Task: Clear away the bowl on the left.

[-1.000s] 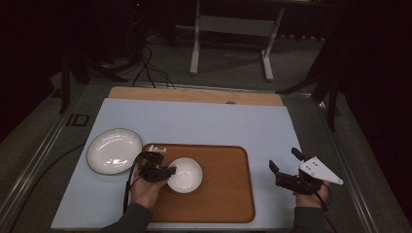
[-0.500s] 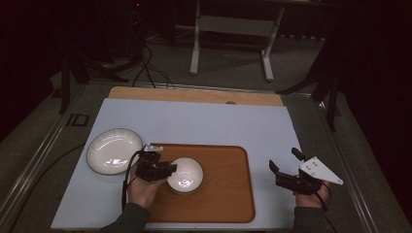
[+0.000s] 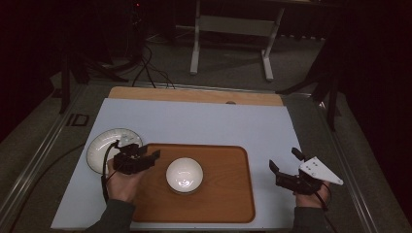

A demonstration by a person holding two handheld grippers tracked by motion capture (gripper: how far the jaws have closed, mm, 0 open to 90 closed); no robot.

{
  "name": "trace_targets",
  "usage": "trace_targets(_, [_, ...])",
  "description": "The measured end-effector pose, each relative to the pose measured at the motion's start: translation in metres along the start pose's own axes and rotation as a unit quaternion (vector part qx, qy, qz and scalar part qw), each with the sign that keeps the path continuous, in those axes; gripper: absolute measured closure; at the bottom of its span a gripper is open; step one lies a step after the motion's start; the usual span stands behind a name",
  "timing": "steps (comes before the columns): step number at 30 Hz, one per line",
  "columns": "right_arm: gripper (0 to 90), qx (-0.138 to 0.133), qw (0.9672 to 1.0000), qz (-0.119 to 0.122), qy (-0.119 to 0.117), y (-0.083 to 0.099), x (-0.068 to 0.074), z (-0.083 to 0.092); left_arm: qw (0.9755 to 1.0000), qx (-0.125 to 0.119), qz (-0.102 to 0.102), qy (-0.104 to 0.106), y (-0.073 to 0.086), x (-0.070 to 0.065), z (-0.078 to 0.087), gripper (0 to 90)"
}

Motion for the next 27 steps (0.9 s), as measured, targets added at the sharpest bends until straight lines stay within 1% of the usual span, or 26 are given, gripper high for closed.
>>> trace_targets(4, [11.1, -0.001, 1.0000, 0.000, 0.001, 0.000, 0.000, 0.000, 0.9995, -0.019, 0.004, -0.024, -0.003, 0.018, 0.011, 42.9])
trace_targets(5, [11.1, -0.001, 1.0000, 0.000, 0.001, 0.000, 0.000, 0.000, 0.9993, -0.021, 0.004, -0.030, -0.003, 0.021, 0.013, 42.4])
trace_targets(6, [11.1, -0.001, 1.0000, 0.000, 0.001, 0.000, 0.000, 0.000, 0.9993, -0.021, 0.004, -0.030, -0.003, 0.021, 0.013, 42.3])
trace_targets(7, [11.0, -0.002, 1.0000, 0.000, 0.001, 0.000, 0.000, 0.000, 0.9987, -0.029, 0.007, -0.043, -0.004, 0.031, 0.019, 41.9])
trace_targets(8, [11.1, -0.001, 1.0000, 0.000, 0.001, 0.000, 0.000, 0.000, 0.9983, -0.034, 0.006, -0.048, -0.004, 0.035, 0.021, 41.6])
trace_targets(14, [11.1, -0.001, 1.0000, -0.001, 0.001, 0.000, 0.000, 0.000, 0.9961, -0.060, 0.007, -0.064, -0.009, 0.053, 0.039, 37.9])
trace_targets(17, [11.1, -0.001, 1.0000, 0.000, 0.001, 0.000, 0.000, 0.000, 0.9953, -0.067, 0.003, -0.070, -0.010, 0.060, 0.046, 36.2])
trace_targets(18, [11.1, -0.001, 1.0000, -0.001, 0.001, 0.000, 0.000, 0.000, 0.9948, -0.068, 0.001, -0.075, -0.010, 0.062, 0.048, 35.8])
trace_targets(19, [11.1, -0.002, 1.0000, -0.001, 0.001, 0.000, 0.000, 0.000, 0.9937, -0.072, -0.006, -0.085, -0.010, 0.064, 0.051, 35.5])
trace_targets(21, [11.1, -0.002, 1.0000, -0.001, 0.001, 0.000, 0.000, 0.000, 0.9904, -0.080, -0.023, -0.110, -0.009, 0.069, 0.055, 35.6])
trace_targets(22, [11.1, -0.001, 1.0000, -0.001, 0.001, 0.000, 0.000, 0.000, 0.9892, -0.083, -0.029, -0.117, -0.010, 0.070, 0.057, 35.7])
trace_targets(25, [11.1, 0.000, 1.0000, -0.001, 0.001, 0.000, 0.000, 0.000, 0.9875, -0.087, -0.034, -0.127, -0.008, 0.075, 0.060, 35.7])
trace_targets(27, [11.1, 0.000, 1.0000, -0.001, 0.001, 0.000, 0.000, 0.000, 0.9875, -0.089, -0.031, -0.127, -0.006, 0.079, 0.060, 35.8])
Point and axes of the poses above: each handheld gripper's, and its own axes: z roughly backward along the jaws, y roughly out of its underside, x roughly to its left, the point moved 6 cm from there along -z, roughly forward along the jaws
